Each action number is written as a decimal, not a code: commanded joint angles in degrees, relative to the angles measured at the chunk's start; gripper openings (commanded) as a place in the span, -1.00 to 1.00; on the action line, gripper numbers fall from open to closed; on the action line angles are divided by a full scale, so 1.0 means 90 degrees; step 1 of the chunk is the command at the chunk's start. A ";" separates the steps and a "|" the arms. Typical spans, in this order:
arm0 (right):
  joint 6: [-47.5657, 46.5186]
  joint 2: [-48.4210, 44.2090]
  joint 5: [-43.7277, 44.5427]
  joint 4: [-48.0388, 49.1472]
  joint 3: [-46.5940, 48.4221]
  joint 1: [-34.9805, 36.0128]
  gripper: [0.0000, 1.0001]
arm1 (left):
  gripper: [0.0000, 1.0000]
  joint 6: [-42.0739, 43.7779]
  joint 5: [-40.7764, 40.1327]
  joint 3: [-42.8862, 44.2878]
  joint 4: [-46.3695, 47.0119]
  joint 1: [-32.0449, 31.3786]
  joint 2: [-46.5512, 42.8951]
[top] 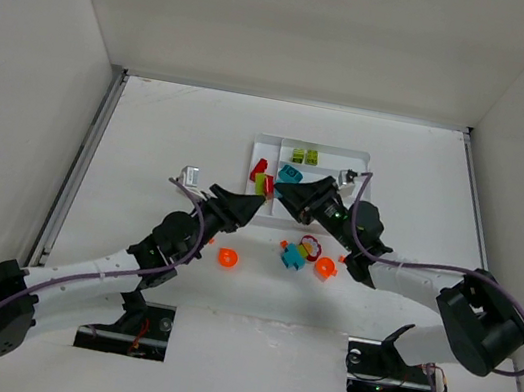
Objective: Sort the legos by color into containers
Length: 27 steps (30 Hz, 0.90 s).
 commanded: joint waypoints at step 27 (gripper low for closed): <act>0.1087 0.0881 -0.0315 0.2075 0.0042 0.0058 -0.58 | -0.70 -0.0701 0.0098 -0.0050 0.1267 0.0353 0.0400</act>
